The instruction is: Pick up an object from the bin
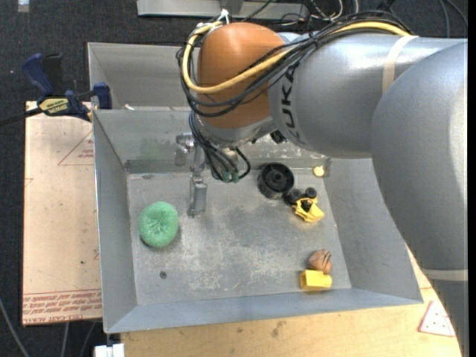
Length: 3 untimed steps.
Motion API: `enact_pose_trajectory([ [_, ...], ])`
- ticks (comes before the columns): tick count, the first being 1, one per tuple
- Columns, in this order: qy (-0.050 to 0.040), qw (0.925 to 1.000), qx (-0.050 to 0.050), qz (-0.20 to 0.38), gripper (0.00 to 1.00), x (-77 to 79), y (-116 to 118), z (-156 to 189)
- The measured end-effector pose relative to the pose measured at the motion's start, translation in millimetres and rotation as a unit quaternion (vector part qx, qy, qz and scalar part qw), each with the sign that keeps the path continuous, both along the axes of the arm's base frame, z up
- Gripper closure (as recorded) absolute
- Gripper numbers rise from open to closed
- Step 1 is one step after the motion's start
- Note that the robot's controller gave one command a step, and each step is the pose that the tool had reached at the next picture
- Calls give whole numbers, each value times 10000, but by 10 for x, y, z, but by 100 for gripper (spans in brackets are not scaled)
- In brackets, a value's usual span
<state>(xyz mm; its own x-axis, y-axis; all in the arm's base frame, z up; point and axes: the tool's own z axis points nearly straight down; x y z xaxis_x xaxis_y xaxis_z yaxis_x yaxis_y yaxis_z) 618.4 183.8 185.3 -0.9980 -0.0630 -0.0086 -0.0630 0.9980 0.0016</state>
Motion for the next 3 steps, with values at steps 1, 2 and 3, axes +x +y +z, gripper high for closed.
enact_pose_trajectory([
  [1, 35, 9937, -8, 1123, 0, -55, -15, -389],
  [2, 24, 9920, -8, 1265, 0, -50, 71, -734],
  [3, 36, 9821, -12, 1885, 0, -49, 104, -914],
])
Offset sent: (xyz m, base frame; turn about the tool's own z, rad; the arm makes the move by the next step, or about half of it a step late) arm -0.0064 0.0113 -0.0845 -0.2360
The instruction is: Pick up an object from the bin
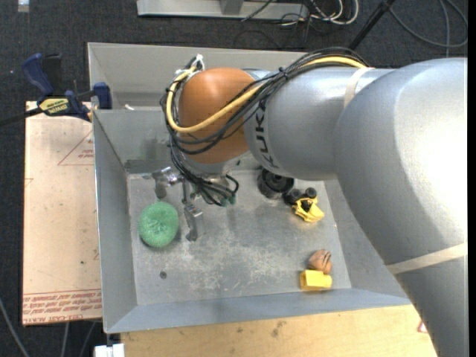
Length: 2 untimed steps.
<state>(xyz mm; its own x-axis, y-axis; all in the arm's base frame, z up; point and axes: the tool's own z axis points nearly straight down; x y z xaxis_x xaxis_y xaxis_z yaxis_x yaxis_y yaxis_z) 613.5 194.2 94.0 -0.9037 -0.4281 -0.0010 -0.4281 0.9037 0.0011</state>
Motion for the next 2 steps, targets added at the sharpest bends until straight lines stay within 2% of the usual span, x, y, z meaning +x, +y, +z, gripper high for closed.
enact_pose_trajectory([
  [1, -8, 9974, 8, 715, 100, 2, 359, -241],
  [2, -8, 9974, 8, 714, 100, 2, 357, -241],
])
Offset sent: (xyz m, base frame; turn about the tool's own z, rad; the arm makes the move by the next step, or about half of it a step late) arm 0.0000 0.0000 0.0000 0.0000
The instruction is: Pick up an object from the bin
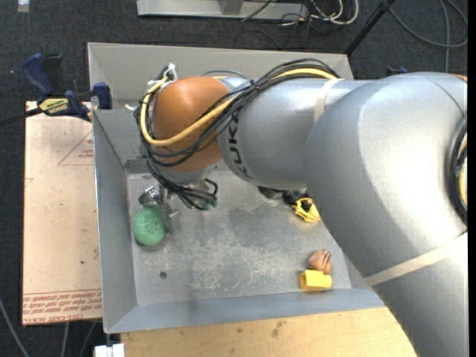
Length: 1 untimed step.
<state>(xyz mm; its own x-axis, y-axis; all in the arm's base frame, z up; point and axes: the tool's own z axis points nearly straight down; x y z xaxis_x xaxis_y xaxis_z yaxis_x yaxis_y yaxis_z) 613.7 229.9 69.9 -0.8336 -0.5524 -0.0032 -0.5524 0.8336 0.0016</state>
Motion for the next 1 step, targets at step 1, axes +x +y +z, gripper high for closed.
enact_pose_trajectory([
  [1, -35, 9999, 5, 154, 100, 312, -64, 1609],
])
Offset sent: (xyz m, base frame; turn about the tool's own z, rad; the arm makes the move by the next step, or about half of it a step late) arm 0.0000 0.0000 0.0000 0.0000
